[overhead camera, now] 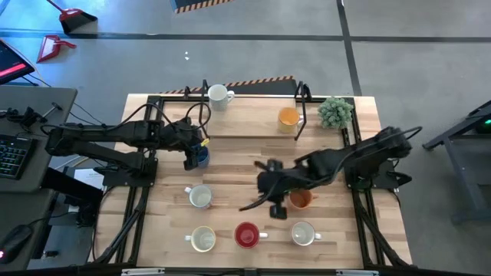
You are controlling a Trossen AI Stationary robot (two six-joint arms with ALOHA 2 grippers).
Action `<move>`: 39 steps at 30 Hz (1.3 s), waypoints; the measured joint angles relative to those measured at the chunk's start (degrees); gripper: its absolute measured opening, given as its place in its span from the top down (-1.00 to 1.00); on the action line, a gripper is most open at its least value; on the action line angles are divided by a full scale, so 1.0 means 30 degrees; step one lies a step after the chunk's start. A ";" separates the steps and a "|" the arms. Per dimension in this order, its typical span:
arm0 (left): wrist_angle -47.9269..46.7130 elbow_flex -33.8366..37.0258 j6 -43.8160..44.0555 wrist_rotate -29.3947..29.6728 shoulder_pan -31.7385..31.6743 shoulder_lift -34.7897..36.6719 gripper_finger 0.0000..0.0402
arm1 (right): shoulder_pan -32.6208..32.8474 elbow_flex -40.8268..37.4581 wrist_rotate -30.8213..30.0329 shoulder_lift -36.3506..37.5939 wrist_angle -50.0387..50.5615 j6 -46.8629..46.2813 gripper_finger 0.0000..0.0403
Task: Place coffee mugs
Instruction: Put the red mug on the shelf
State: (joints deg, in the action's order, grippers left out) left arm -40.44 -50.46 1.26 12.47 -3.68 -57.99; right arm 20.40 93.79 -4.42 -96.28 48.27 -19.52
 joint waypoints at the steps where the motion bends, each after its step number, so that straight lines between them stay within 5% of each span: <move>1: -0.0033 0.0005 0.0000 -0.0136 0.0007 0.0066 0.30 | 0.0088 0.0611 0.0563 -0.0539 0.0028 -0.0186 0.76; 13: 0.0039 0.0015 -0.0376 -0.0978 0.0307 0.0935 0.30 | 0.1369 0.6014 0.1504 -0.5662 0.1781 -0.0395 0.35; 39: 0.0144 0.0000 -0.1151 -0.0978 0.1013 0.1179 0.30 | 0.1377 0.6080 0.2199 -0.9150 0.1723 -0.1685 0.28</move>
State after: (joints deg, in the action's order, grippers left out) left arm -40.01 -50.46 -2.20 9.54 -0.64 -54.46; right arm 24.53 112.03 2.17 -123.73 53.44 -24.58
